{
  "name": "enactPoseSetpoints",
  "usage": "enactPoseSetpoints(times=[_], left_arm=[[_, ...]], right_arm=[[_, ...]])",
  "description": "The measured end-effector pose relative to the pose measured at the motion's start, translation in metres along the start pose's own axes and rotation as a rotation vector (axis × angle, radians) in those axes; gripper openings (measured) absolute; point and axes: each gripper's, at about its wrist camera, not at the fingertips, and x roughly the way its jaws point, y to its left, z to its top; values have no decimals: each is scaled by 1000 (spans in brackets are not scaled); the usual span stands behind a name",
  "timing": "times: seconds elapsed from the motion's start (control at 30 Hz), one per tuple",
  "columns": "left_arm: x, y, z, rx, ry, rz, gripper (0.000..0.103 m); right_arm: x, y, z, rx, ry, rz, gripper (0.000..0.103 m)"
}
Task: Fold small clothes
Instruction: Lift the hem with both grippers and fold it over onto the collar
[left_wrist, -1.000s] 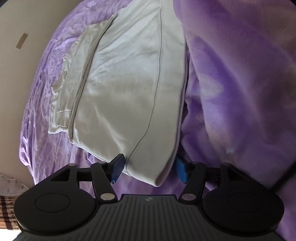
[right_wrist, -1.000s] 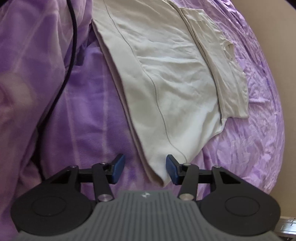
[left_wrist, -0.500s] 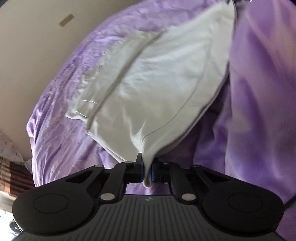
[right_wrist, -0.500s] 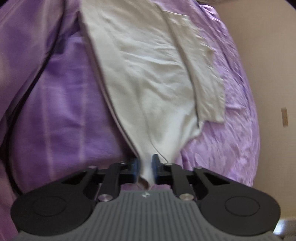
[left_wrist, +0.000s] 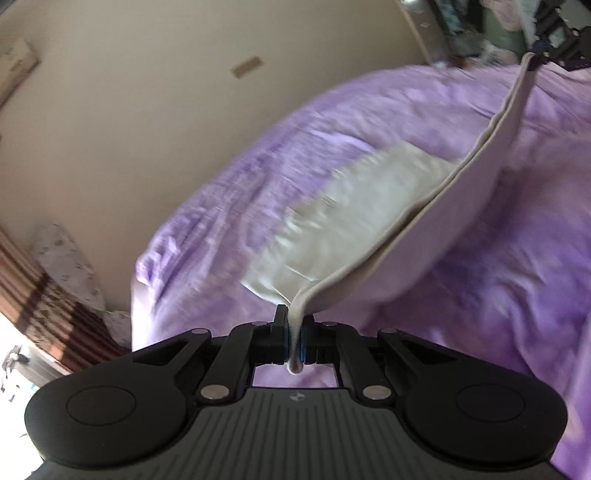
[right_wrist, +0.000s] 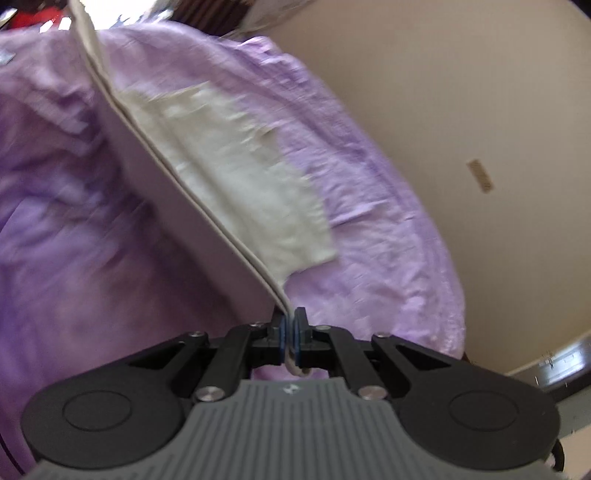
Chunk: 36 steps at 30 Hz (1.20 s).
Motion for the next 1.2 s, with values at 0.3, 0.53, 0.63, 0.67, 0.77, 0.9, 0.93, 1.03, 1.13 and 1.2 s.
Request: enactPoseSetpoints(times=[0.3, 0.53, 0.63, 0.67, 0.77, 0.9, 0.93, 1.03, 1.13, 1.2], left_arm=[[65, 52, 57, -56, -7, 93, 5], [133, 86, 88, -127, 26, 113, 6], [169, 94, 91, -146, 50, 93, 6], [185, 97, 91, -157, 62, 86, 6], [234, 107, 89, -192, 109, 61, 6], [303, 111, 76, -227, 163, 39, 7], [320, 111, 72, -232, 186, 27, 7], [368, 109, 58, -258, 241, -6, 7], [404, 105, 44, -291, 259, -14, 7], [420, 105, 37, -313, 251, -18, 8]], right_arm=[[50, -75, 64, 160, -59, -72, 0], [118, -118, 109, 203, -62, -98, 0], [161, -136, 124, 233, -57, -92, 0], [178, -140, 129, 242, -53, -88, 0], [232, -148, 139, 268, -38, -62, 0], [310, -145, 150, 277, -1, -24, 0], [331, -142, 151, 280, 9, -16, 0], [392, -133, 154, 296, 47, 15, 0], [450, -121, 154, 295, 87, 50, 0], [481, -114, 152, 303, 110, 64, 0]])
